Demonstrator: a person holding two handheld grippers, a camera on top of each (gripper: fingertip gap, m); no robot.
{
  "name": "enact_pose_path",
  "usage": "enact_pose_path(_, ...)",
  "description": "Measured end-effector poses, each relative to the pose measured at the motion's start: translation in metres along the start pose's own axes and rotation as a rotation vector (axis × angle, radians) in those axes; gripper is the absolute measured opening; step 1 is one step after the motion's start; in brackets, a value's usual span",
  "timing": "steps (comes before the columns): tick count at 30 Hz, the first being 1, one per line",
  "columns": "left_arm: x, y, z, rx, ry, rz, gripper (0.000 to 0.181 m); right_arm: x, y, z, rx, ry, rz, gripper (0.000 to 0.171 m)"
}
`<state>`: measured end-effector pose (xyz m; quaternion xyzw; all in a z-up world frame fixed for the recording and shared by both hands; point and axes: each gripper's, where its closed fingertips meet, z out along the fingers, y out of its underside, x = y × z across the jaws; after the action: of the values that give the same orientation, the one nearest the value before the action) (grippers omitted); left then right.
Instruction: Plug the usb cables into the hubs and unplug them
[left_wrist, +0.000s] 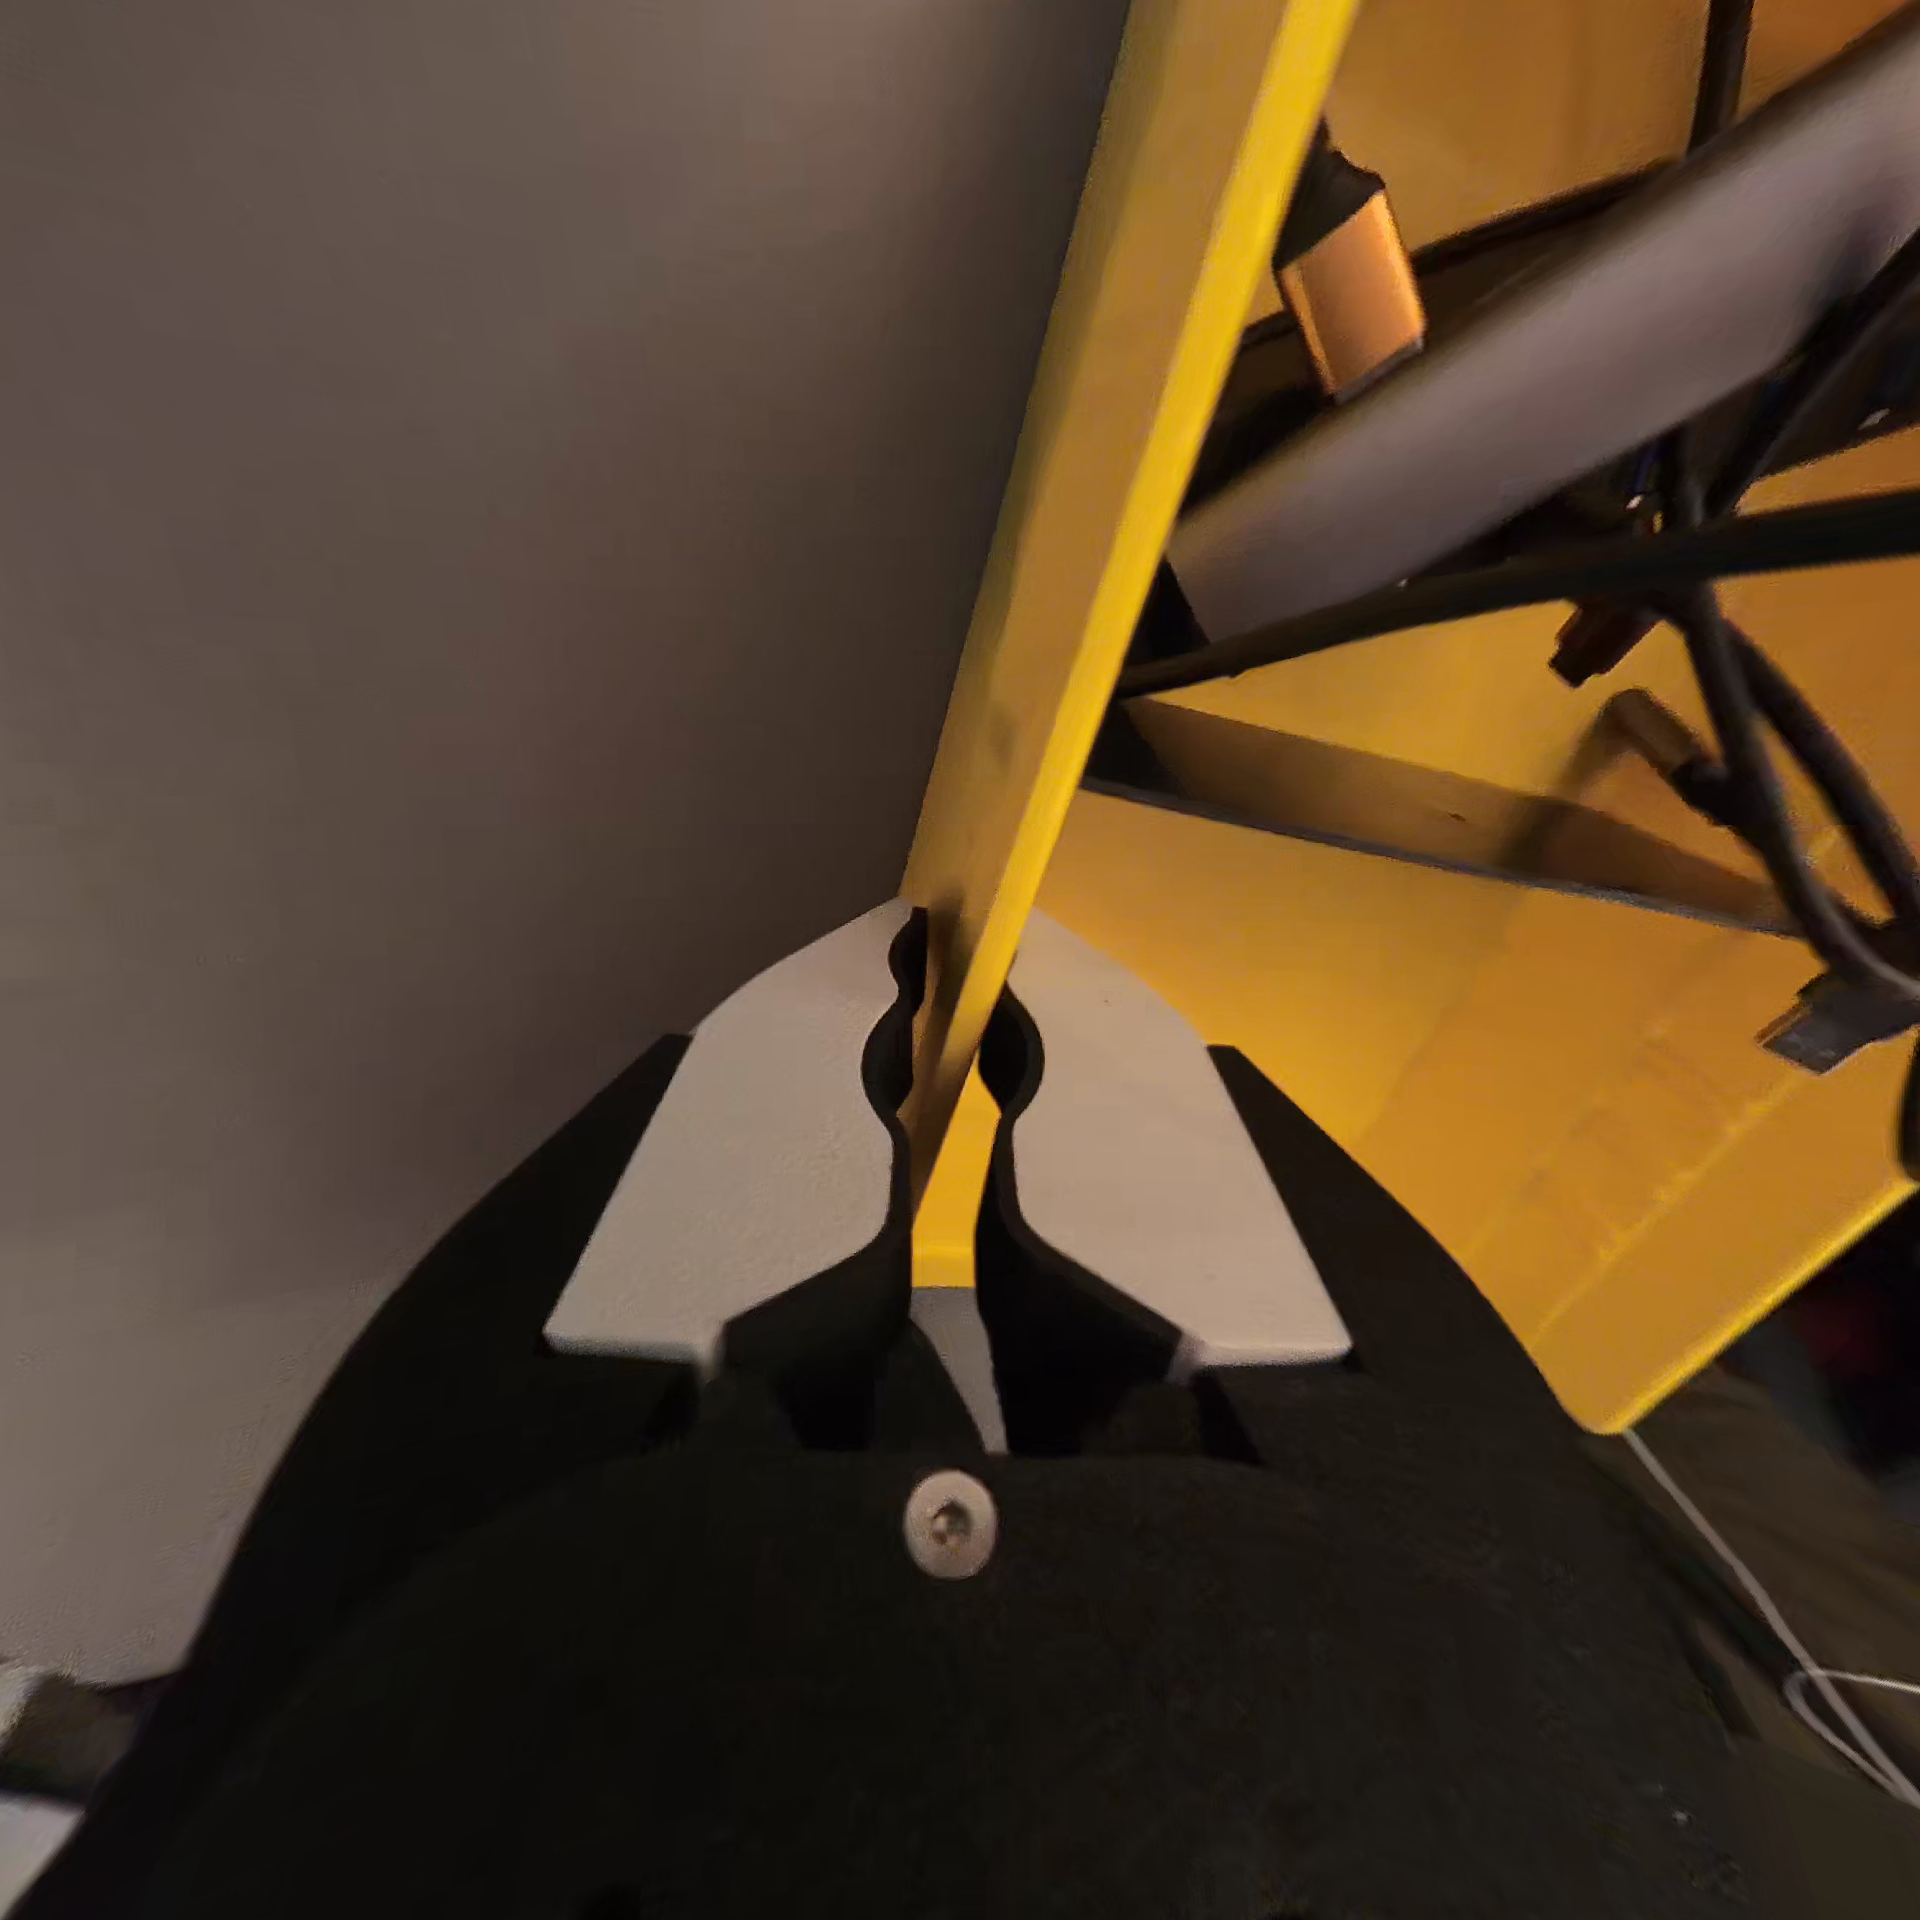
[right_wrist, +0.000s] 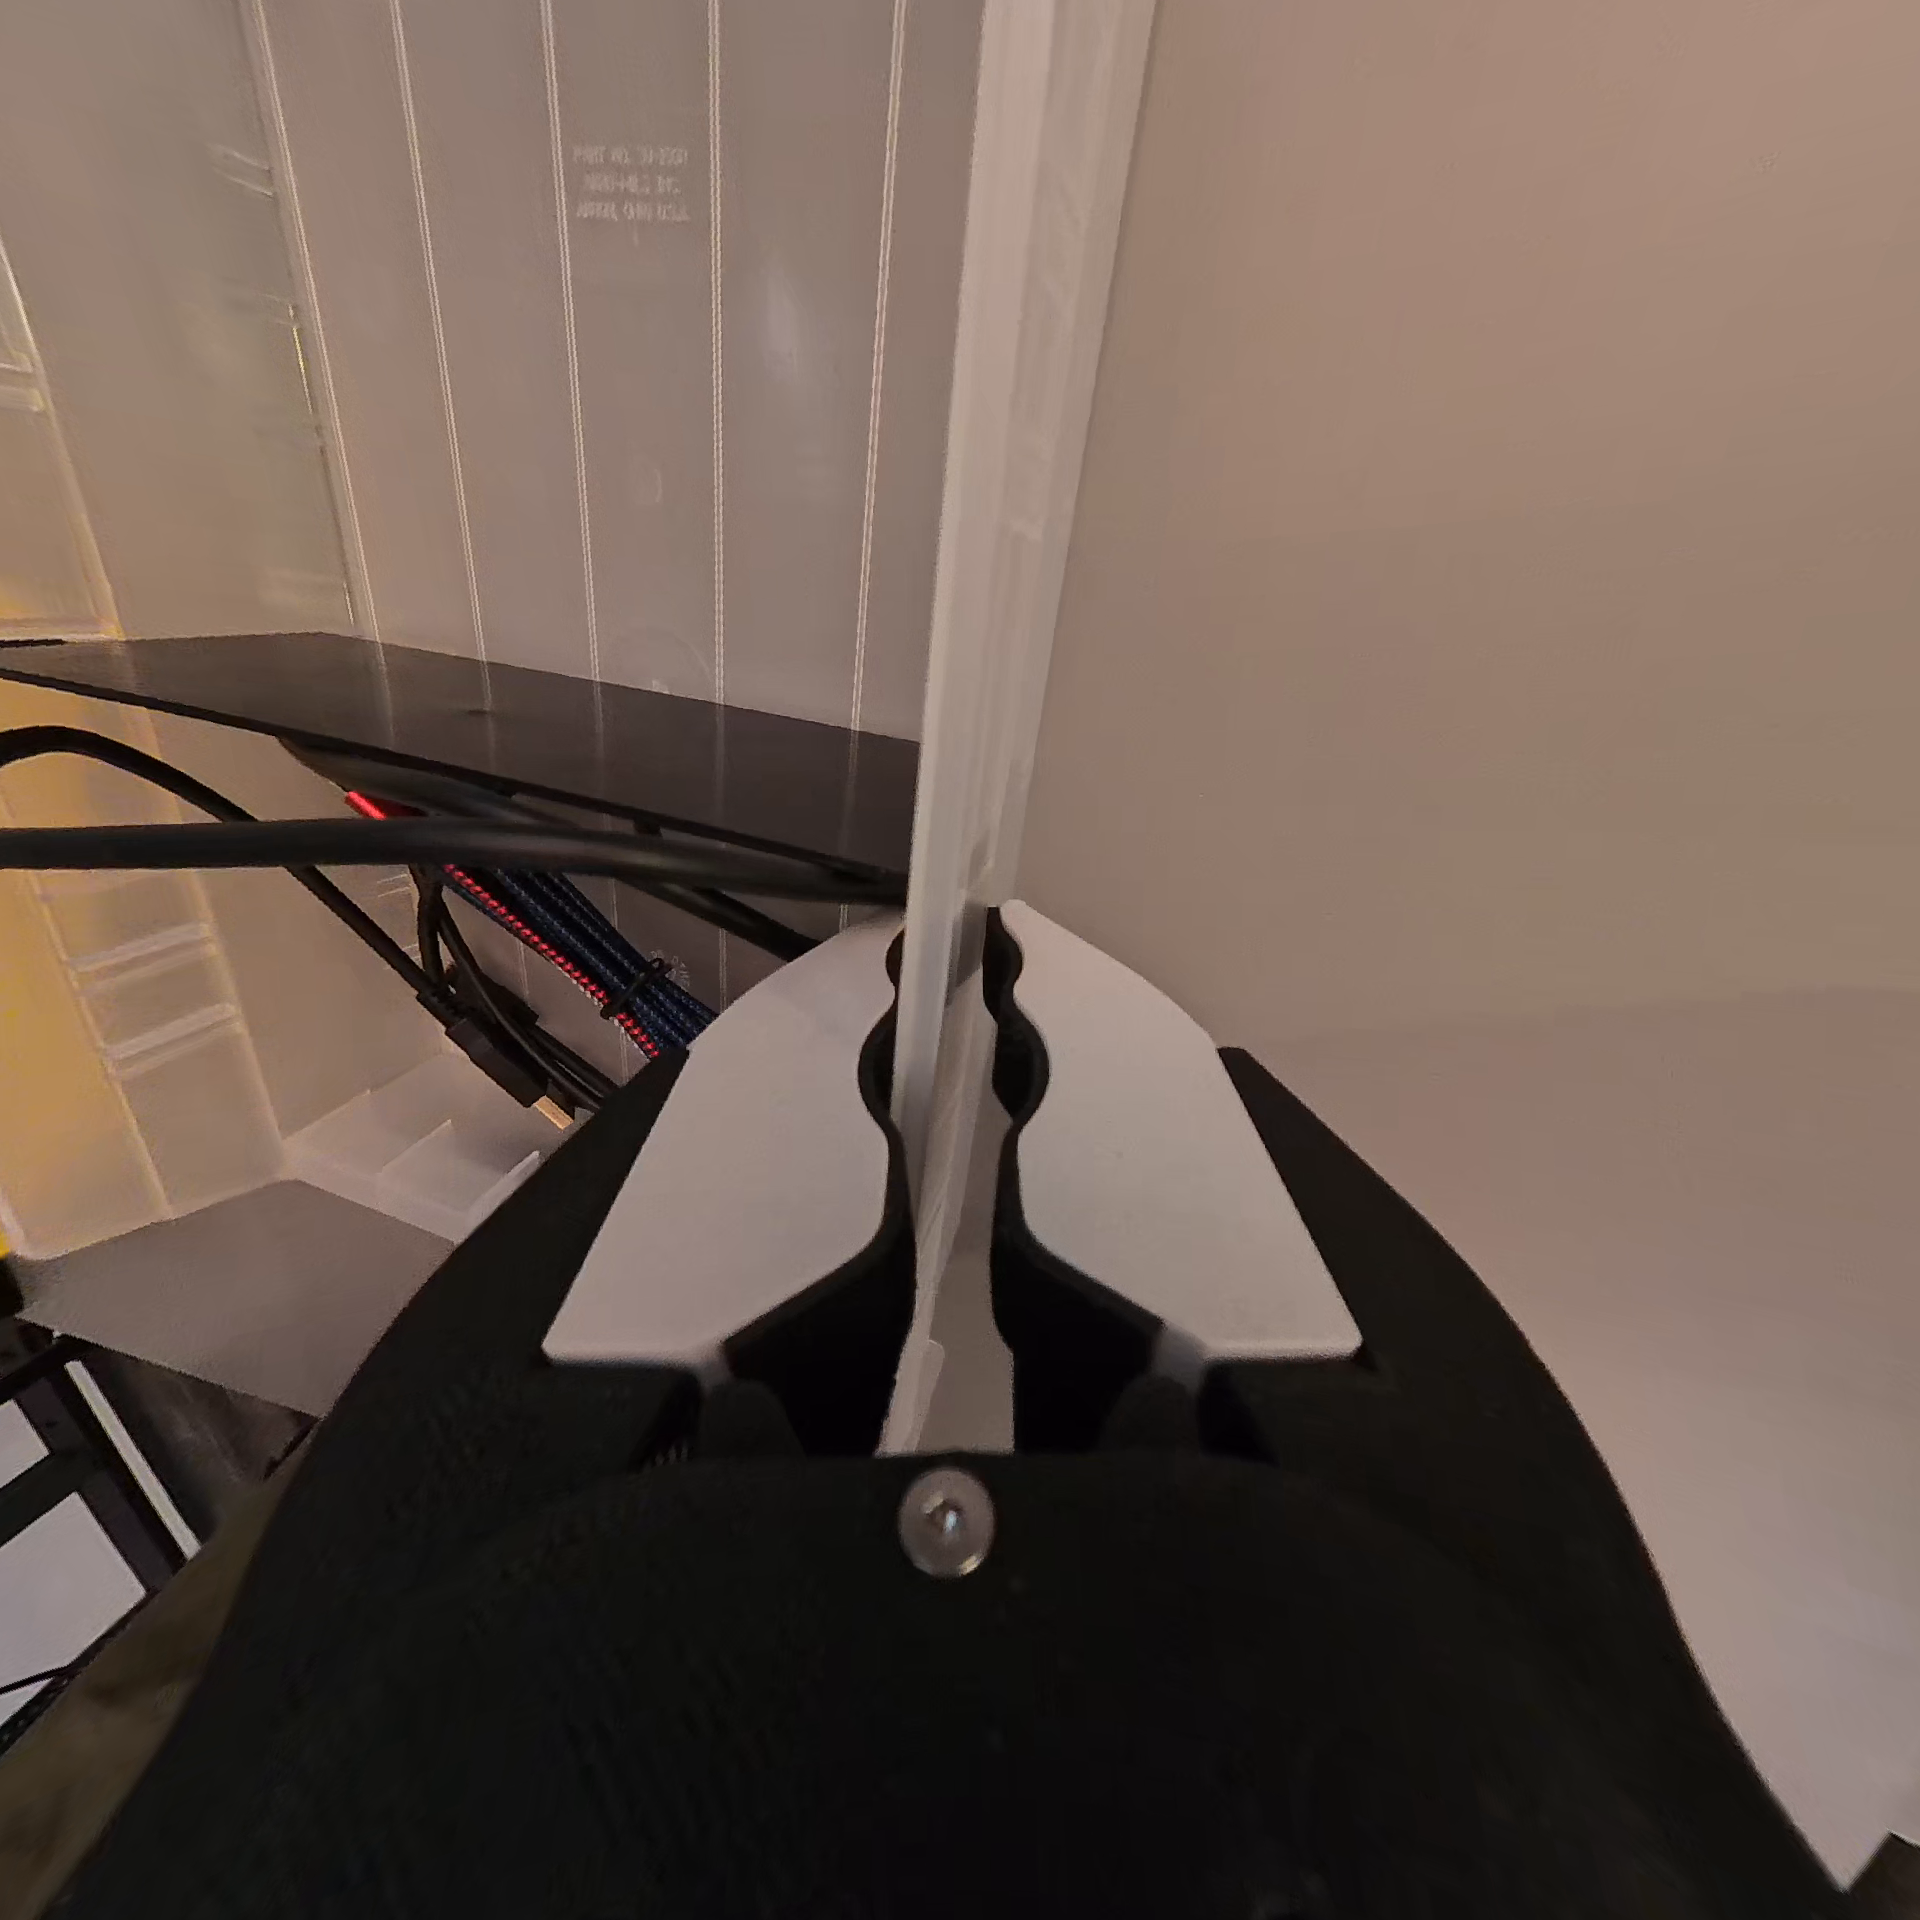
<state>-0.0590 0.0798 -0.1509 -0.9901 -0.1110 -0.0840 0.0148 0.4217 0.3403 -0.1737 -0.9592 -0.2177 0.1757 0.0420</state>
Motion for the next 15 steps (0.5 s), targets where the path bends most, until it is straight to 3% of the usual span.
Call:
enact_pose_path(7,-0.089,0.041,-0.017,0.091,0.036,-0.243,0.008,-0.041,-0.004,0.014,-0.015,-0.023,-0.011,0.011)
enact_pose_path(15,-0.149,0.077,-0.031,0.172,0.090,-0.378,0.009,-0.064,-0.016,0.023,-0.013,-0.036,-0.011,0.012)
